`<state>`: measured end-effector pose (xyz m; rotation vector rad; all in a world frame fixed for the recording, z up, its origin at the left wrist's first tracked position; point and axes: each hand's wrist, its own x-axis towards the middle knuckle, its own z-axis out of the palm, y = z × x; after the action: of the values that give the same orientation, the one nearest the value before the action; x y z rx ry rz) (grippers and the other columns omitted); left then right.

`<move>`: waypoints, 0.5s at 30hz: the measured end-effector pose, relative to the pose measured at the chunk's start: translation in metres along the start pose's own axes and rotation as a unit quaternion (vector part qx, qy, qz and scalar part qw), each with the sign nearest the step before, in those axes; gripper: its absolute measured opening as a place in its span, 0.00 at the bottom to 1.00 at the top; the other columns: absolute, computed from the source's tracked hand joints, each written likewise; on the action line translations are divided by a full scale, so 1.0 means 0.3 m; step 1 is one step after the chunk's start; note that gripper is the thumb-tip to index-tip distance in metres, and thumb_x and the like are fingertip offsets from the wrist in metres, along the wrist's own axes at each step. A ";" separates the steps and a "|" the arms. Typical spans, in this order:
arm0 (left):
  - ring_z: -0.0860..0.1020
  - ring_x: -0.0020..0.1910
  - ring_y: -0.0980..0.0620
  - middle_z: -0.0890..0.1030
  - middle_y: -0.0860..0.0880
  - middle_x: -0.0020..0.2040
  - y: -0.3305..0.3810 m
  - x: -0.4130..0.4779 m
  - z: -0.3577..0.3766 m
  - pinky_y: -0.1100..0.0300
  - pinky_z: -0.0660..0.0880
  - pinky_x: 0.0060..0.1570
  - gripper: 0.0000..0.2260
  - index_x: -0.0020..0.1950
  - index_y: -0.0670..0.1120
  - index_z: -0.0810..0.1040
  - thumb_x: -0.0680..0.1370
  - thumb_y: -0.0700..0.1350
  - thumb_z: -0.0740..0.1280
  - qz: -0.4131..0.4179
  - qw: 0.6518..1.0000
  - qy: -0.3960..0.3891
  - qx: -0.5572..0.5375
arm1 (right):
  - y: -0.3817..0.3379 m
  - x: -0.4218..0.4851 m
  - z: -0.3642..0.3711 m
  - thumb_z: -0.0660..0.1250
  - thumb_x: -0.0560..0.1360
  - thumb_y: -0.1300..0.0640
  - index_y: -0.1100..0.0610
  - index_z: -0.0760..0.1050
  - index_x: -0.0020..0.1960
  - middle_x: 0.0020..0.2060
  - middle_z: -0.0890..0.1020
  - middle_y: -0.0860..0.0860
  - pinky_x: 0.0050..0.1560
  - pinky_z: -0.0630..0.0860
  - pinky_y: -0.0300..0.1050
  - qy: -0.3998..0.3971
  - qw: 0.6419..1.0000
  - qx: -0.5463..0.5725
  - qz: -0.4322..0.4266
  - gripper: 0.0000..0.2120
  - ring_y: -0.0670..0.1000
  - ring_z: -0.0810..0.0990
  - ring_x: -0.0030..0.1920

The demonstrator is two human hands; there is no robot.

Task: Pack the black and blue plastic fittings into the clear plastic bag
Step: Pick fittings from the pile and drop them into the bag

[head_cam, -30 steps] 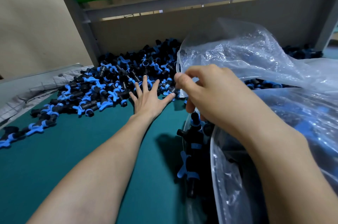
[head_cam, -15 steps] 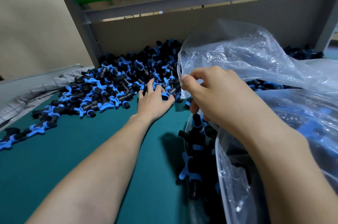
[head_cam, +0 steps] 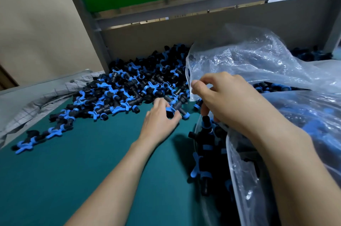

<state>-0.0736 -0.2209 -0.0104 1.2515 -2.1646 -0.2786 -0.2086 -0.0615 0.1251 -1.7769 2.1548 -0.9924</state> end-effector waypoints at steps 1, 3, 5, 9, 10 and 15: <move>0.74 0.45 0.47 0.68 0.57 0.52 0.006 -0.045 -0.020 0.50 0.70 0.44 0.12 0.44 0.55 0.62 0.75 0.61 0.60 0.004 1.000 -0.006 -0.007 | 0.000 -0.002 -0.002 0.55 0.81 0.42 0.48 0.78 0.50 0.37 0.84 0.50 0.47 0.79 0.51 0.001 1.000 0.000 0.000 0.16 0.55 0.80 0.38; 0.75 0.47 0.48 0.67 0.60 0.54 0.018 -0.130 -0.057 0.50 0.73 0.45 0.12 0.45 0.56 0.63 0.74 0.62 0.59 0.012 1.000 -0.018 -0.017 | -0.001 -0.006 -0.005 0.55 0.82 0.42 0.49 0.78 0.47 0.33 0.84 0.48 0.46 0.80 0.50 0.001 1.000 -0.006 -0.002 0.17 0.52 0.80 0.36; 0.75 0.50 0.53 0.68 0.63 0.57 0.023 -0.201 -0.085 0.51 0.74 0.48 0.11 0.46 0.57 0.64 0.73 0.63 0.58 0.017 0.999 -0.022 -0.032 | -0.001 -0.008 -0.007 0.55 0.82 0.42 0.50 0.78 0.46 0.30 0.84 0.47 0.45 0.80 0.50 -0.003 1.000 -0.013 -0.003 0.17 0.50 0.80 0.34; 0.69 0.68 0.54 0.61 0.62 0.76 0.003 -0.266 -0.103 0.53 0.70 0.61 0.10 0.47 0.60 0.64 0.72 0.63 0.58 -0.006 0.998 -0.042 -0.054 | -0.004 -0.010 -0.008 0.55 0.82 0.42 0.48 0.77 0.47 0.30 0.84 0.45 0.46 0.79 0.48 -0.010 1.000 -0.020 0.000 0.16 0.47 0.79 0.34; 0.65 0.72 0.54 0.59 0.60 0.77 -0.003 -0.267 -0.104 0.53 0.67 0.65 0.09 0.48 0.61 0.64 0.73 0.62 0.59 -0.014 0.997 -0.040 -0.067 | -0.005 -0.010 -0.007 0.55 0.82 0.42 0.47 0.77 0.47 0.30 0.84 0.45 0.46 0.79 0.48 -0.012 1.000 -0.019 0.001 0.15 0.46 0.79 0.33; 0.50 0.78 0.52 0.64 0.53 0.76 -0.008 -0.251 -0.114 0.48 0.56 0.75 0.09 0.52 0.58 0.67 0.75 0.53 0.65 -0.047 0.992 0.027 -0.110 | -0.002 -0.009 -0.003 0.55 0.82 0.43 0.48 0.77 0.48 0.31 0.84 0.44 0.48 0.79 0.49 -0.017 0.999 -0.034 -0.004 0.15 0.45 0.77 0.35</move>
<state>-0.0239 -0.1549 -0.0151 1.2219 -1.9719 -0.5021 -0.2078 -0.0586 0.1254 -1.8211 2.1878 -0.8948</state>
